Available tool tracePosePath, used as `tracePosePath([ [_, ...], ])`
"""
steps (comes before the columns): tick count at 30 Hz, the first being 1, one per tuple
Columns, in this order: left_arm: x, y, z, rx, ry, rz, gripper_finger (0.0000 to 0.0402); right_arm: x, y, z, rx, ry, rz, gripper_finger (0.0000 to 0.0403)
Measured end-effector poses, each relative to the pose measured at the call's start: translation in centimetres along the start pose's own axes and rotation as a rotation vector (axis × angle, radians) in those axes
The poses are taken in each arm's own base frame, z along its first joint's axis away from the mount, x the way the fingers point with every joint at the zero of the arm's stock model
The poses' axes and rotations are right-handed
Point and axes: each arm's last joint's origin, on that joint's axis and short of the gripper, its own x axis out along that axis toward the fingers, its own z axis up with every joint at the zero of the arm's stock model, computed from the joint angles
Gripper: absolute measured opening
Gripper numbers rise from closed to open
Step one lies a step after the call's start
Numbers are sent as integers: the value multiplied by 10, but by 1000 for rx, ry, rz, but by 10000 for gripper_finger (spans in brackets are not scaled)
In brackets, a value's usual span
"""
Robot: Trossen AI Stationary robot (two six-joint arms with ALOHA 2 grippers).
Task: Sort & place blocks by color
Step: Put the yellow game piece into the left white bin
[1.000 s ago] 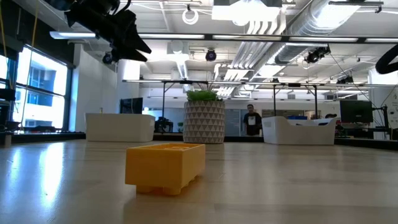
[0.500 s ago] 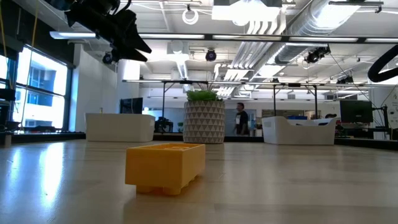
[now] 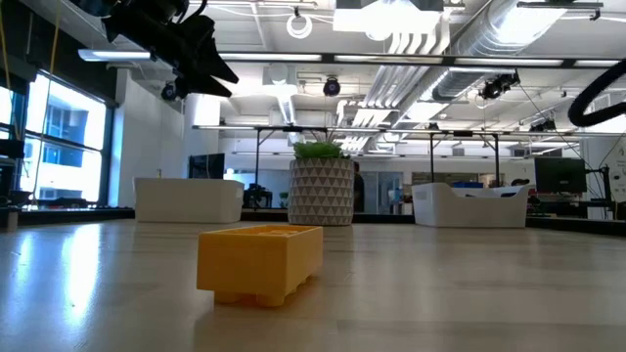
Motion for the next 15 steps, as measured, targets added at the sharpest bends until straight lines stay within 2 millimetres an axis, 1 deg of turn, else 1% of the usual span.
tracePosePath([
  [3,0,0,0,-1,0,0,239,-7,5,3,-6,-48,40,111],
  [7,0,0,0,-2,0,-3,239,-24,6,11,9,-151,103,111],
  [10,0,0,0,-3,0,-3,239,-39,0,21,28,-224,137,111],
  [15,0,0,0,-2,0,-5,239,-65,-15,43,43,-335,192,111],
])
